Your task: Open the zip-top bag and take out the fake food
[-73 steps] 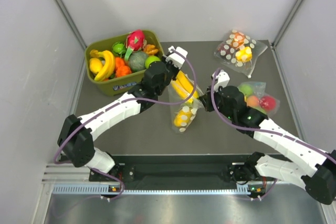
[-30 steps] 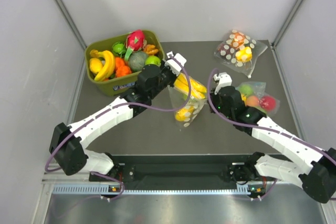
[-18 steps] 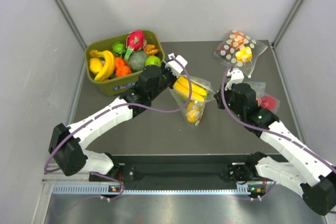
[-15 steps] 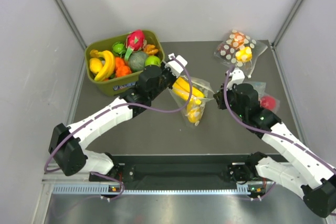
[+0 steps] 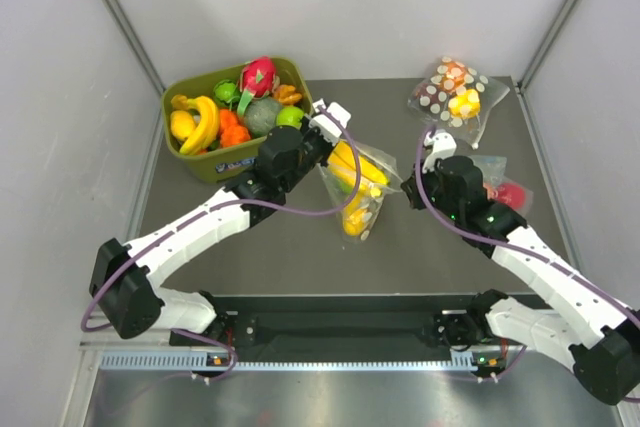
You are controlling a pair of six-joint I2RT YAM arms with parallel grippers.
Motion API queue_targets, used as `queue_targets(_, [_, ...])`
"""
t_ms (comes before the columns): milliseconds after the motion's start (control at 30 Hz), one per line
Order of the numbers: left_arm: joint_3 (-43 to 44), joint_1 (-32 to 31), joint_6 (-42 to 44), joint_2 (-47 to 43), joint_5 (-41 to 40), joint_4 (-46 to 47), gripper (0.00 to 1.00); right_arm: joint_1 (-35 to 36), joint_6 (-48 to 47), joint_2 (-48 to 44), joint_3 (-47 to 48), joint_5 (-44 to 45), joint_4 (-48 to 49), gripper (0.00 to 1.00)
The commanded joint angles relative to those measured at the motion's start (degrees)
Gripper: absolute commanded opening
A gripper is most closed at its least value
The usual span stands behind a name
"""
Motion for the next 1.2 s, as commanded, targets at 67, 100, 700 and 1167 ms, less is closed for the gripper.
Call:
queue_targets(67, [-0.4, 0.2, -2.6, -2.6, 0.6, 9.6, 0.00, -0.6, 2.3, 1.0, -2.9, -4.2, 3.3, 0.00])
queue_targets(100, [-0.5, 0.2, -3.1, -2.4, 0.6, 10.7, 0.00, -0.5, 2.6, 0.7, -3.8, -6.0, 3.9, 0.00])
queue_targets(700, [1.2, 0.1, -11.9, 3.4, 18.3, 11.3, 0.00, 0.6, 4.3, -0.5, -7.1, -8.5, 8.5, 0.00])
queue_targets(1167, [-1.7, 0.4, -12.5, -3.7, 18.1, 11.7, 0.00, 0.5, 4.4, 1.1, -10.0, -4.6, 10.3, 0.02])
